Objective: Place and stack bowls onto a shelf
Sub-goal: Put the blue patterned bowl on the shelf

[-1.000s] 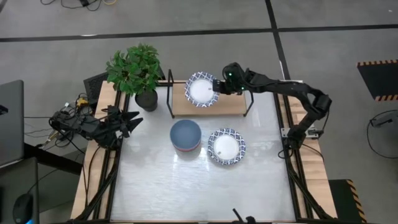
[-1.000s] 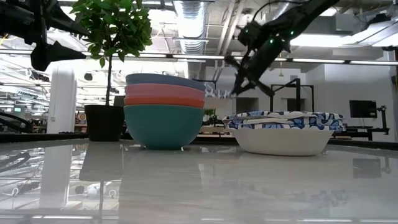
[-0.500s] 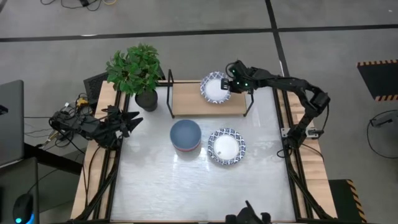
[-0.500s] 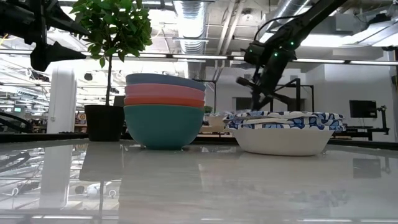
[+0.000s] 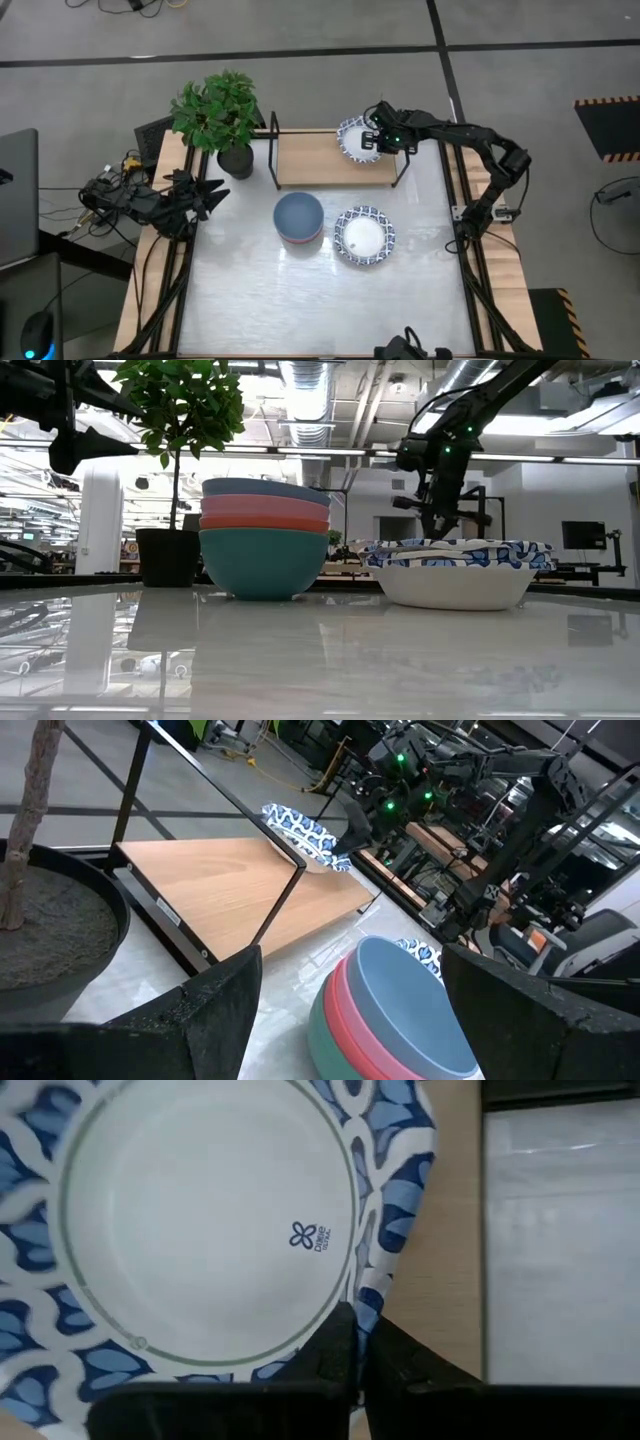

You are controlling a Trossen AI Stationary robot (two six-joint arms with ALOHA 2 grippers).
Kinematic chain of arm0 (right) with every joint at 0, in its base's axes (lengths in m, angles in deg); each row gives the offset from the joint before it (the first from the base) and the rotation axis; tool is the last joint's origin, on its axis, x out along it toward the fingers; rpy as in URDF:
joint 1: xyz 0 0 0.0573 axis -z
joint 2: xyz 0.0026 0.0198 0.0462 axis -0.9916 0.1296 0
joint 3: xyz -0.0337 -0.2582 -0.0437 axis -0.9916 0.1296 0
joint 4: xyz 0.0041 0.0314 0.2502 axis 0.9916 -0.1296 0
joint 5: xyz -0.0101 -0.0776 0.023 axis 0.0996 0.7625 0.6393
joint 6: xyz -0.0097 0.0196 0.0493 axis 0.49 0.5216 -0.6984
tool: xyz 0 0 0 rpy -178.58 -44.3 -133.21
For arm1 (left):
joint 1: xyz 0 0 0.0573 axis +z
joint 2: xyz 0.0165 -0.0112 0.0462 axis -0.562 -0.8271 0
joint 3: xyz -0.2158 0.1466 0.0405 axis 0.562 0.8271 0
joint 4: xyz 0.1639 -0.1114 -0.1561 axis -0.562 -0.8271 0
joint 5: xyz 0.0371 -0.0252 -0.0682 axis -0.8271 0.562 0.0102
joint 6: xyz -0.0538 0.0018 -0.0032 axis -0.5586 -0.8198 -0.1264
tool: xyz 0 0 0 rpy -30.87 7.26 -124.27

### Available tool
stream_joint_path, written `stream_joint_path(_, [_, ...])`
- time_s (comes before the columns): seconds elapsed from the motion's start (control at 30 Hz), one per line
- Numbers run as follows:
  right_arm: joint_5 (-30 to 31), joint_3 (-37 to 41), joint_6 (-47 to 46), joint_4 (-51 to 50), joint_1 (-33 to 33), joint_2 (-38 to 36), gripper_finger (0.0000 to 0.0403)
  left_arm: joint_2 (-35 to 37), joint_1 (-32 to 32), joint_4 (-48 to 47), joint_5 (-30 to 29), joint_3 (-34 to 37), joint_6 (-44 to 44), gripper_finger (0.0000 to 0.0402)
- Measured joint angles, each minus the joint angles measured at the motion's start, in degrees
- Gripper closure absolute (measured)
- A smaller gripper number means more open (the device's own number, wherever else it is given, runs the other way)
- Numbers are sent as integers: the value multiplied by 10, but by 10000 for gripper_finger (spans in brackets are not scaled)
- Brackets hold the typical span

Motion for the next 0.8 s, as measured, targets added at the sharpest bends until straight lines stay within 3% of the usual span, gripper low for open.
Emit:
stream_joint_path(0.27, [5, 0, 22, -2, -3, 0, 347, 0, 0, 0, 0, 0, 0, 109])
stream_joint_path(0.47, [-3, 1, 49, -1, -9, 0, 278, 0, 0, 0, 0, 0, 0, 109])
stream_joint_path(0.67, [-56, 1, 69, 0, -10, 0, 200, 0, 0, -3, 0, 0, 0, 109])
stream_joint_path(0.8, [-86, 1, 88, -1, -13, 0, 171, 0, 0, -14, 1, 0, 0, 109])
